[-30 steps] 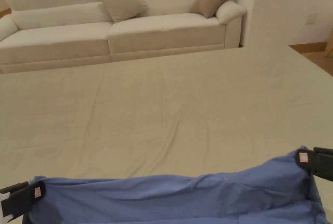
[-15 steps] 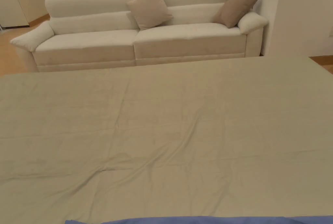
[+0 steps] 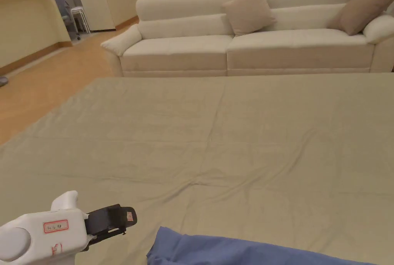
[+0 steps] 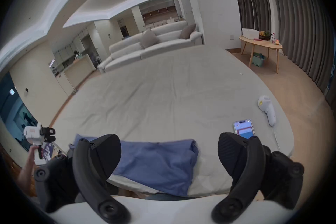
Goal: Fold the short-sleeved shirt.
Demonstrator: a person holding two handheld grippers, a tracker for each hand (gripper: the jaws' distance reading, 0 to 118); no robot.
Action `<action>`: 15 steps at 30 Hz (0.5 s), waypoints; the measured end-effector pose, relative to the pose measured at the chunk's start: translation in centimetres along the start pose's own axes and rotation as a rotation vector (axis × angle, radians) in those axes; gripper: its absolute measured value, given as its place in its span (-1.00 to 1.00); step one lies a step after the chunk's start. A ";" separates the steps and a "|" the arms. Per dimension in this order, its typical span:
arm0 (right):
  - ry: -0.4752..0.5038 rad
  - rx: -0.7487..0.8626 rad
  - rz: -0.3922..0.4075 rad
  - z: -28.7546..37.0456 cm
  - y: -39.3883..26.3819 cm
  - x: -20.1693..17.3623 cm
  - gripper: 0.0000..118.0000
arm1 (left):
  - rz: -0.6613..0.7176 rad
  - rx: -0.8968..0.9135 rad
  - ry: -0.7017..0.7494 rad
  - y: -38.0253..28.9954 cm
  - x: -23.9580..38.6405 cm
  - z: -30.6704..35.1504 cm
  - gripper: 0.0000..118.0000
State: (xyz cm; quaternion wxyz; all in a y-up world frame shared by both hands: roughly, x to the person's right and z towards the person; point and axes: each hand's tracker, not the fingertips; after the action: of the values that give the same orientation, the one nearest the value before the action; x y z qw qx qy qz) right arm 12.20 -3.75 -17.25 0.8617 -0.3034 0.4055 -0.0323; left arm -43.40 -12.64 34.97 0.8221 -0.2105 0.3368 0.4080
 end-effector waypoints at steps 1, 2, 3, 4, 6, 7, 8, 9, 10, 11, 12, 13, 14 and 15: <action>0.009 0.037 0.009 0.6 0.4 -1.6 0.56 | 0.017 0.022 -0.026 0.3 0.1 0.1 0.48; 0.005 0.050 0.015 0.9 0.7 -2.1 0.56 | 0.016 0.004 -0.024 0.5 0.1 -0.4 0.48; -0.005 0.044 0.026 0.9 0.9 -2.7 -0.09 | 0.011 -0.008 -0.006 0.5 0.3 -0.8 -0.27; -0.023 0.062 0.037 1.0 0.9 -3.1 -0.67 | -0.001 -0.036 -0.006 0.5 0.3 -1.2 -0.92; -0.027 0.057 0.080 1.4 0.7 -5.3 -1.00 | -0.028 -0.138 -0.063 0.3 0.5 -2.9 -1.00; -0.039 0.070 0.096 1.5 0.6 -5.9 -1.00 | -0.038 -0.179 -0.066 0.3 0.5 -4.0 -1.00; -0.036 0.072 0.103 1.4 0.5 -6.4 -1.00 | -0.063 -0.239 -0.068 0.2 0.5 -5.4 -1.00; -0.017 0.055 0.100 1.2 0.9 -6.7 -1.00 | -0.086 -0.255 -0.059 0.1 0.2 -6.6 -1.00; 0.003 0.048 0.095 1.1 0.8 -7.0 -1.00 | -0.089 -0.297 -0.076 0.3 -0.4 -7.9 -1.00; 0.023 0.043 0.097 0.9 0.7 -7.4 -1.00 | -0.050 -0.350 -0.085 0.2 -1.5 -9.3 -1.00; 0.020 0.037 0.098 0.6 0.5 -7.9 -1.00 | -0.009 -0.379 -0.095 0.1 -2.6 -10.8 -0.93; 0.021 0.021 0.095 0.2 0.7 -6.5 -1.00 | -0.001 -0.420 -0.076 -0.1 -3.4 -11.8 -0.42; 0.018 0.009 0.092 -0.2 0.5 -6.7 -1.00 | 0.004 -0.482 -0.105 -0.7 -4.3 -13.3 0.35; 0.018 0.009 0.087 -0.4 0.3 -6.8 -1.00 | 0.047 -0.507 -0.150 -0.9 -5.1 -13.9 1.00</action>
State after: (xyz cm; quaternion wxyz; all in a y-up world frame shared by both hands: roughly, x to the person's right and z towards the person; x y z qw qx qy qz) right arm 7.29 -1.66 -13.04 0.8600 -0.2813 0.4258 0.0004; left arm -50.21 -24.46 29.19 0.7560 -0.3709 0.1670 0.5128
